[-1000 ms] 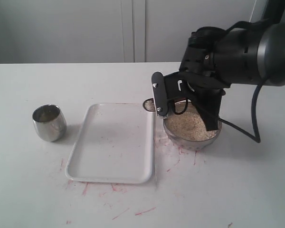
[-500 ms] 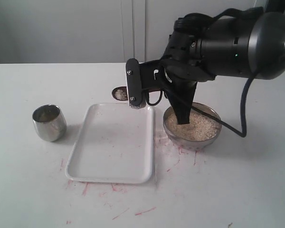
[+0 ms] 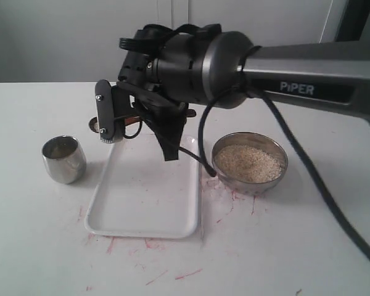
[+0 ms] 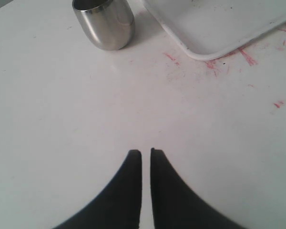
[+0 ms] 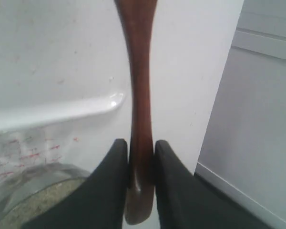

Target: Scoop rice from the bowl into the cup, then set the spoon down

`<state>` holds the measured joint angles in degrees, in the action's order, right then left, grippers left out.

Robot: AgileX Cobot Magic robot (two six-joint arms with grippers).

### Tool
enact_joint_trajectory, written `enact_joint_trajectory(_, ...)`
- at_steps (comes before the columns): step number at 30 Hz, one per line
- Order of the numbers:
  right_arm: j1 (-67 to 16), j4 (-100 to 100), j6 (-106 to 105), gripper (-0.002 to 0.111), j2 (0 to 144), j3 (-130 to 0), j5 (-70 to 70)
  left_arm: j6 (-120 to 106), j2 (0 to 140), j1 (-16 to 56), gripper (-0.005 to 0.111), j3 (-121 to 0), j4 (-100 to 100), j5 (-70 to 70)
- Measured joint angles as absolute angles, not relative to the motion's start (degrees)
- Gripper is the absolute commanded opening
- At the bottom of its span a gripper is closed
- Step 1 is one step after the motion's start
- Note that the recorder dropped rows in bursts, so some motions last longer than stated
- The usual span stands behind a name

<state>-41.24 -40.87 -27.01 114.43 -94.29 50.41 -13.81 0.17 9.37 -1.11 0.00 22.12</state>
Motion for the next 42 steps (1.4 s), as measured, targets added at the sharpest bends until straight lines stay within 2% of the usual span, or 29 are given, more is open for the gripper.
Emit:
enact_joint_trajectory(18, -44.60, -41.11, -27.01, 0.000, 123.88, -105.78, 51.20, -13.81, 0.17, 9.37, 0.014, -1.11, 0.00, 22.12)
enact_joint_trajectory(31, -46.89, -48.51, -24.25, 0.000, 126.81, -106.63, 45.51, -13.81, 0.17, 9.37, 0.014, -1.11, 0.00, 22.12)
enact_joint_trajectory(42, -46.89, -52.15, -16.01, 0.000, 129.10, -106.63, 47.43, -13.81, 0.17, 9.37, 0.014, -1.11, 0.00, 22.12)
